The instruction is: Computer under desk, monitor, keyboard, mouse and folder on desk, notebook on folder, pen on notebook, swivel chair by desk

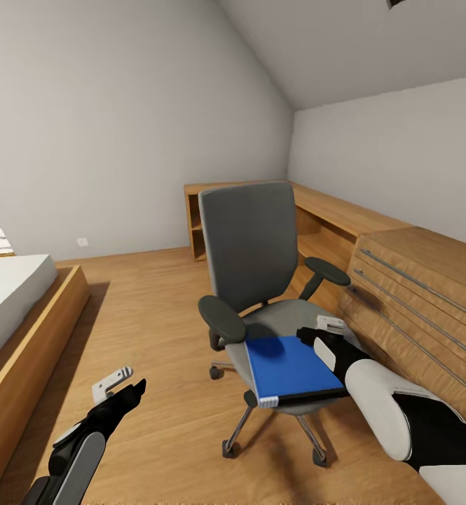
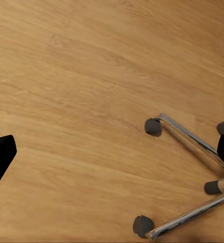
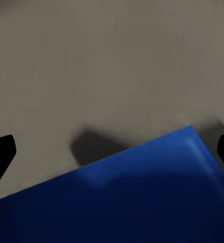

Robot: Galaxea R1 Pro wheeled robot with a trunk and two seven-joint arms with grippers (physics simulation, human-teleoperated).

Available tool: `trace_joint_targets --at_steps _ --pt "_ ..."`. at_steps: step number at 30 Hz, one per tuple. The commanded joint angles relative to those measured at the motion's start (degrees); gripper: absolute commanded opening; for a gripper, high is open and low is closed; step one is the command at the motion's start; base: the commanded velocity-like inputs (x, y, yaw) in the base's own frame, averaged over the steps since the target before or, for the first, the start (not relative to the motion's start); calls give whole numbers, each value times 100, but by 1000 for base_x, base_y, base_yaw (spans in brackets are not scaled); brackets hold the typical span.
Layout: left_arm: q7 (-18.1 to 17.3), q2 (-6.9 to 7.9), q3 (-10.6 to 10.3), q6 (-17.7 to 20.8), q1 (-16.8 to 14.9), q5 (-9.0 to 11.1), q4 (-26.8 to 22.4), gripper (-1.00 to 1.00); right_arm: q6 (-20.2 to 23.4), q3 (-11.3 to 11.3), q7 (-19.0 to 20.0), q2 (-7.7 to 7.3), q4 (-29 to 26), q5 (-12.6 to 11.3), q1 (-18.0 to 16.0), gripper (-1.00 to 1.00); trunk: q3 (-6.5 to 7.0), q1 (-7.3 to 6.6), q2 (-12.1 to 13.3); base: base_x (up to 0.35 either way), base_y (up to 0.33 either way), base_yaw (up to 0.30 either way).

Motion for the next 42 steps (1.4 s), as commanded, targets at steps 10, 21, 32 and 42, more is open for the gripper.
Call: trace_joint_targets --at_steps 10,21,32,42 --pt "58 6 -13 6 -3 59 -8 100 25 -3 -16 -3 -11 -39 0 100 -5 -2 -3 -155 0 0" --pt "58 -2 -13 -2 -3 59 8 100 24 -3 -16 -8 -11 -38 -1 100 -5 -2 -3 -8 0 0" --pt "58 -8 -13 -7 -3 67 9 100 19 -3 -16 -8 -11 -38 -1 100 48 -68 118 0 0 0" --pt "58 -12 -13 -12 -3 67 9 100 18 -3 -16 -8 -11 -38 -1 100 228 -288 519 0 0 0"
